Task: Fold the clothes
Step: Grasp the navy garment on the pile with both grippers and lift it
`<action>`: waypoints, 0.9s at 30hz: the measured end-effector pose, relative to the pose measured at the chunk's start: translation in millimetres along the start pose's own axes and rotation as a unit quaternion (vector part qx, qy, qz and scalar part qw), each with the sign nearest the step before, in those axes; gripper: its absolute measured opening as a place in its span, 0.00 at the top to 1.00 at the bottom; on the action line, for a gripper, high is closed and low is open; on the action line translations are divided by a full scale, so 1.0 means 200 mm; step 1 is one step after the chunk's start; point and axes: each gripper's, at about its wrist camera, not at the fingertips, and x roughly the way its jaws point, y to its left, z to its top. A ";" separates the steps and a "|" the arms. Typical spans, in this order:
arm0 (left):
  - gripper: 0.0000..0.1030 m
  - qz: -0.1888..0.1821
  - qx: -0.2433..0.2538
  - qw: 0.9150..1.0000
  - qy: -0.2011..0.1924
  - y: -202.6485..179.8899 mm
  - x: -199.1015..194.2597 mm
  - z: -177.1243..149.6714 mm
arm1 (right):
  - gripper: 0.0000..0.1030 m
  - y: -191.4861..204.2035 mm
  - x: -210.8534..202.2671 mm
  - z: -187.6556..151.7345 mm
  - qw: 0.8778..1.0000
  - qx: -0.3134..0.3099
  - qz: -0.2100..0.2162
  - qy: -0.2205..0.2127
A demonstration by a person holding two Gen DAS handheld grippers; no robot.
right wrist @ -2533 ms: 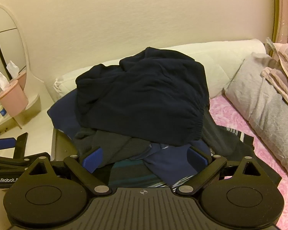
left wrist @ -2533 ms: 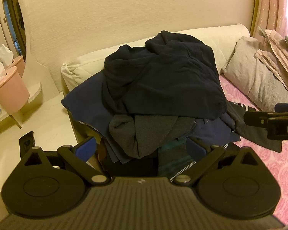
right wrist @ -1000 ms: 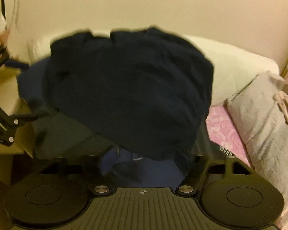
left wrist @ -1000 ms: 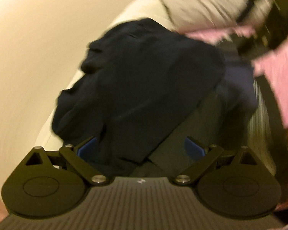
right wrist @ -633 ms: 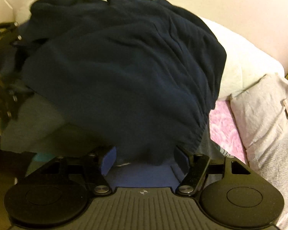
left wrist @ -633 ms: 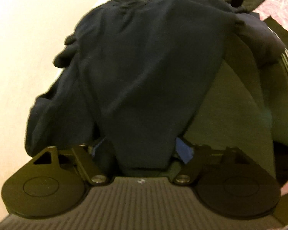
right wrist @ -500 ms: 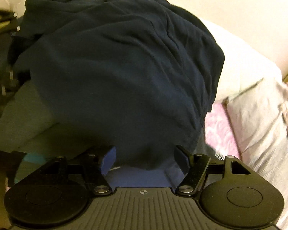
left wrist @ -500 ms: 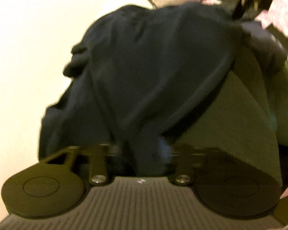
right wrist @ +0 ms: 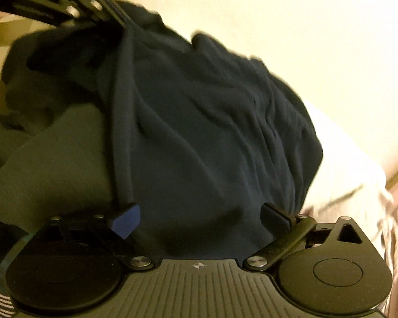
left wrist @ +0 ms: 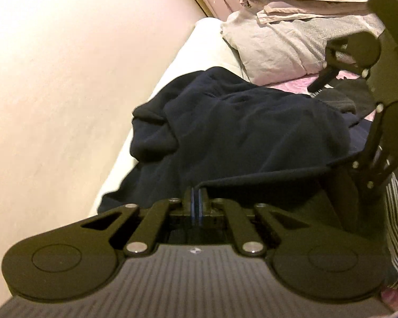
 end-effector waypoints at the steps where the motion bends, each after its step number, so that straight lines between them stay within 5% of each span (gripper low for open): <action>1: 0.97 0.003 -0.004 1.000 0.001 0.01 0.00 0.01 | 0.03 0.00 -0.03 0.02 1.000 0.009 -0.002 -0.013; 8: 0.97 0.010 -0.009 1.000 -0.011 0.02 -0.04 0.01 | 0.04 0.04 -0.03 0.11 0.999 0.025 0.014 -0.040; 10: 0.97 0.009 -0.007 1.000 -0.013 0.01 -0.05 0.01 | 0.21 0.03 0.06 0.12 0.999 0.019 -0.005 -0.027; 11: 0.97 0.008 -0.007 1.000 -0.014 0.01 -0.05 0.01 | 0.41 0.01 0.10 0.12 1.000 0.018 -0.017 -0.017; 13: 0.97 0.003 -0.003 1.000 -0.019 0.00 -0.07 0.02 | 0.47 -0.04 0.15 0.13 0.999 0.018 -0.032 -0.008; 14: 0.97 0.000 0.001 1.000 -0.023 -0.01 -0.09 0.02 | 0.64 -0.07 0.16 0.13 0.999 0.019 -0.035 -0.008; 15: 0.97 -0.001 0.009 1.000 -0.029 -0.02 -0.10 0.03 | 0.94 -0.09 0.14 0.15 0.999 0.022 -0.041 -0.009; 22: 0.97 0.000 0.024 0.995 -0.097 -0.10 -0.30 0.19 | 0.96 -0.31 -0.19 0.23 0.991 0.066 -0.109 -0.040; 27: 0.97 -0.043 0.045 0.985 -0.164 -0.33 -0.54 0.42 | 0.97 -0.49 -0.62 0.14 0.973 0.106 -0.198 -0.061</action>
